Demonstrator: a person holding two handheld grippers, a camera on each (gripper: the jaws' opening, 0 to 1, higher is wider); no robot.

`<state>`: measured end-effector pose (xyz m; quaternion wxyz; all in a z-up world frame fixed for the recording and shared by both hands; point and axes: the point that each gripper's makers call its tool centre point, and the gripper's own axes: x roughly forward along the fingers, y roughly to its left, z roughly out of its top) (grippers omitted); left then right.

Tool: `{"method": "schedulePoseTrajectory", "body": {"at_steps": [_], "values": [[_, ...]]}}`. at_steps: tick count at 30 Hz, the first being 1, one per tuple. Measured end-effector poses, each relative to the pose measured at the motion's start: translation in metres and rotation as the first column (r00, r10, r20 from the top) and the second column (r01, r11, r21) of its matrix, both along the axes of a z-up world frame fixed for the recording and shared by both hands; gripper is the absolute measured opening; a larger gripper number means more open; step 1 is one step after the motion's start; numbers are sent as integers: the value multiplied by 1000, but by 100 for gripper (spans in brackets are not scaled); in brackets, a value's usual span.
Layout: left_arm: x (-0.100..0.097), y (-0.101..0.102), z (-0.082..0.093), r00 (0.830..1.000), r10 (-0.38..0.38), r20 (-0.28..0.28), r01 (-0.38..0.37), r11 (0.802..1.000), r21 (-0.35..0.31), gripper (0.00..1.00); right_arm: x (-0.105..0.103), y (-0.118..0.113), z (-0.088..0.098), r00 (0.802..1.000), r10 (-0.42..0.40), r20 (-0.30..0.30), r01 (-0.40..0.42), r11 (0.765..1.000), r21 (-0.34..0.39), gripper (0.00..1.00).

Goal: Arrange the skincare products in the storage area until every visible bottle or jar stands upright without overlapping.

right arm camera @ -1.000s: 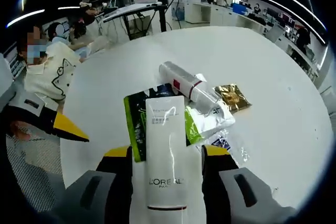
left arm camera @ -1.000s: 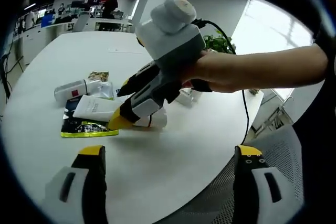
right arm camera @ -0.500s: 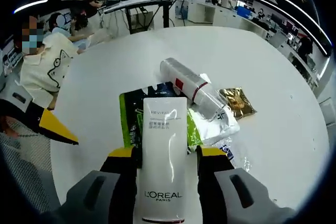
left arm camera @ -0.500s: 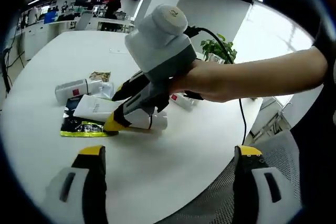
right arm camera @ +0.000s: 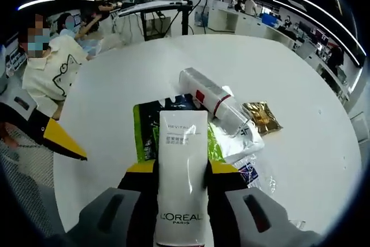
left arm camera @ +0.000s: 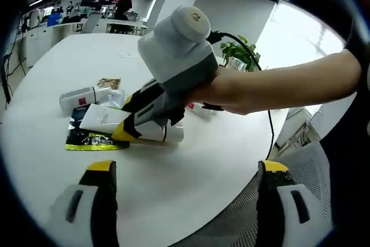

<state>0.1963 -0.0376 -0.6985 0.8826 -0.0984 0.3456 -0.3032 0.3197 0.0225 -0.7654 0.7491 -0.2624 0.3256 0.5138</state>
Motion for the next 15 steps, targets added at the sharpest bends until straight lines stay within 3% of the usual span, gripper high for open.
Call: {"method": "schedulePoseTrajectory", "body": {"at_steps": [15], "values": [[-2, -4, 7, 1000, -17, 6, 17, 1000, 9, 94, -2, -16, 11, 999, -49, -6, 49, 996, 71, 30]]}}
